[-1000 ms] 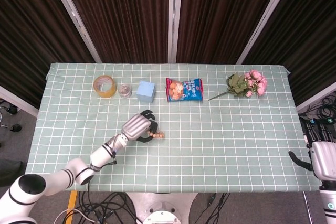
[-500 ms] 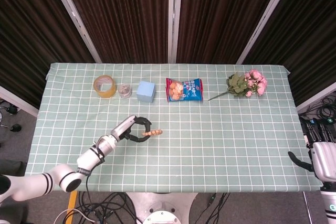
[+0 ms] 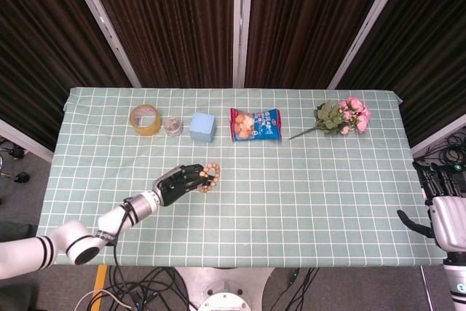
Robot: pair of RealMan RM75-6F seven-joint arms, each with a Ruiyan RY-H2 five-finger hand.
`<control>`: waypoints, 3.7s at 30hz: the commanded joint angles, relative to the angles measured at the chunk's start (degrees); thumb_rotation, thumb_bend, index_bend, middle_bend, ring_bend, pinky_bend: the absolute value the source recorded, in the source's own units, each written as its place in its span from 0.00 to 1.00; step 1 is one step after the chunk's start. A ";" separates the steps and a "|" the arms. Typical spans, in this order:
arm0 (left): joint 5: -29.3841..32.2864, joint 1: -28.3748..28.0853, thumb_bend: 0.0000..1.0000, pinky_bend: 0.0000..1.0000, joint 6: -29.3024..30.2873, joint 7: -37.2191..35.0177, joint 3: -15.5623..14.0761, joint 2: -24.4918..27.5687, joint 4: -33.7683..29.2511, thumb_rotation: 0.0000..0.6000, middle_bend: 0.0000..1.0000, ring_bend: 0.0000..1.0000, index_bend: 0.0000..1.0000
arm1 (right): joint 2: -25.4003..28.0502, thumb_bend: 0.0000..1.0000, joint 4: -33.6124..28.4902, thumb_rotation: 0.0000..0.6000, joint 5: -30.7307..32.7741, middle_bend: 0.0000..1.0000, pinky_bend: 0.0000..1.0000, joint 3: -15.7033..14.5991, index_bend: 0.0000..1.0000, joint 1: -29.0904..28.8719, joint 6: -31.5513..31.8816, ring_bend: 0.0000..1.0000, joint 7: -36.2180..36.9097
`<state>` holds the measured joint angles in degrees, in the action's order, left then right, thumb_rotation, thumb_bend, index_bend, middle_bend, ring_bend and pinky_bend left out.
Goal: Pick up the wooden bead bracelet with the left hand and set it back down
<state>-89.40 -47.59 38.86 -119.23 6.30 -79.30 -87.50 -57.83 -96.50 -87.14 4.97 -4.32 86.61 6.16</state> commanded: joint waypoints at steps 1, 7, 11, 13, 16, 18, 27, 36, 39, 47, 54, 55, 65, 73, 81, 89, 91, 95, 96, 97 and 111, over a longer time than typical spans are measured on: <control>-9.99 -2.72 0.45 0.23 5.83 -19.11 -3.59 1.70 3.04 0.83 0.57 0.27 0.57 | 0.07 0.09 -0.07 1.00 0.07 0.13 0.10 0.00 0.00 0.01 -0.04 0.00 0.09; -11.05 -4.15 0.45 0.23 10.19 -23.20 -6.67 1.24 5.69 0.55 0.55 0.27 0.53 | 1.18 0.09 -0.78 1.00 -0.43 0.12 0.09 0.33 0.00 -0.12 0.35 0.00 1.19; -9.85 -4.37 0.45 0.23 11.55 -20.66 -7.84 1.27 6.14 0.52 0.55 0.27 0.52 | 3.20 0.09 -1.84 1.00 -0.93 0.13 0.09 0.91 0.00 -0.51 0.59 0.00 1.39; -8.54 -4.00 0.45 0.23 11.66 -14.61 -7.85 0.96 6.81 0.52 0.55 0.27 0.52 | 4.09 0.09 -2.39 1.00 -1.06 0.13 0.09 1.30 0.00 -0.74 0.73 0.00 1.61; -5.42 -2.75 0.42 0.23 11.40 -1.10 -7.06 0.02 7.76 0.56 0.56 0.27 0.52 | 5.12 0.09 -2.89 1.00 -1.08 0.13 0.09 1.82 0.00 -1.10 0.75 0.00 2.20; -1.67 -1.39 0.39 0.23 11.14 9.49 -6.07 -0.84 7.47 0.58 0.57 0.27 0.53 | 5.66 0.09 -3.10 1.00 -1.11 0.13 0.09 2.07 0.00 -1.40 0.59 0.00 2.10; 11.48 2.10 0.34 0.24 9.90 35.31 -2.21 -2.91 4.77 0.58 0.69 0.36 0.64 | 5.29 0.09 -2.90 1.00 -1.66 0.13 0.08 1.75 0.00 -2.39 -0.75 0.00 2.70; 16.76 3.85 0.32 0.24 8.56 43.63 1.02 -3.91 2.62 0.58 0.76 0.42 0.71 | 4.63 0.09 -2.09 1.00 -1.68 0.13 0.07 1.16 0.00 -2.06 -0.49 0.00 3.30; 17.30 4.36 0.32 0.24 8.43 45.42 1.88 -4.27 2.21 0.59 0.77 0.42 0.72 | 4.55 0.09 -1.91 1.00 -1.92 0.13 0.06 1.03 0.00 -1.82 0.02 0.00 3.59; 18.15 5.96 0.34 0.24 8.99 50.68 3.48 -5.26 1.87 0.60 0.81 0.45 0.76 | 4.40 0.09 -1.63 1.00 -2.23 0.13 0.06 0.69 0.00 -1.49 0.55 0.00 3.75; 18.48 7.39 0.37 0.24 9.47 53.55 4.56 -5.95 1.83 0.38 0.82 0.46 0.77 | 4.32 0.09 -1.55 1.00 -2.45 0.13 0.05 0.58 0.00 -1.53 0.62 0.00 3.53; 18.48 7.55 0.38 0.24 9.48 53.76 4.70 -6.01 1.82 0.34 0.82 0.46 0.77 | 4.30 0.09 -1.55 1.00 -2.48 0.13 0.05 0.58 0.00 -1.56 0.62 0.00 3.53; 18.23 8.73 0.50 0.24 8.34 54.66 6.12 -6.20 1.56 0.29 0.82 0.46 0.77 | 4.19 0.09 -1.43 1.00 -2.83 0.13 0.05 0.49 0.00 -1.57 0.93 0.00 3.64; 17.82 9.42 0.55 0.24 7.69 55.28 6.90 -6.37 1.39 0.29 0.82 0.46 0.77 | 4.17 0.09 -1.33 1.00 -2.87 0.13 0.05 0.48 0.00 -1.44 1.30 0.00 3.83; 18.57 10.04 0.62 0.24 7.17 56.40 7.75 -6.45 1.00 0.28 0.80 0.46 0.76 | 4.24 0.09 -1.28 1.00 -3.03 0.13 0.04 0.46 0.00 -1.49 1.37 0.00 3.98; 18.49 10.57 0.72 0.25 7.01 57.60 8.47 -6.22 -0.17 0.30 0.75 0.45 0.70 | 4.29 0.09 -1.11 1.00 -3.19 0.13 0.04 0.49 0.00 -1.51 1.59 0.00 4.49; 18.59 10.67 0.73 0.25 7.09 57.90 8.71 -6.37 -0.28 0.30 0.73 0.43 0.67 | 4.34 0.09 -1.07 1.00 -3.23 0.13 0.04 0.47 0.00 -1.55 1.53 0.00 4.62; 19.00 10.62 0.75 0.25 6.67 58.22 9.28 -6.49 -0.39 0.30 0.71 0.40 0.65 | 4.40 0.09 -1.04 1.00 -3.19 0.13 0.03 0.45 0.00 -1.54 1.54 0.00 4.79; 19.07 10.61 0.77 0.25 6.54 58.28 9.38 -6.48 -0.43 0.30 0.71 0.40 0.65 | 4.41 0.09 -1.02 1.00 -3.20 0.13 0.03 0.45 0.00 -1.53 1.57 0.00 4.81; 19.10 10.63 0.77 0.25 6.45 58.38 9.47 -6.50 -0.49 0.30 0.70 0.40 0.65 | 4.39 0.09 -0.99 1.00 -3.18 0.13 0.03 0.45 0.00 -1.50 1.63 0.00 4.80; 17.46 10.76 0.86 0.20 5.71 56.76 10.34 -6.69 -0.56 0.46 0.59 0.27 0.56 | 4.20 0.09 -0.54 1.00 -3.03 0.13 0.01 0.50 0.00 -1.59 1.57 0.00 5.43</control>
<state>-71.94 -36.82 44.58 -62.46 16.63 -85.97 -88.06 -53.63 -97.04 -90.17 5.46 -5.91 88.18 11.60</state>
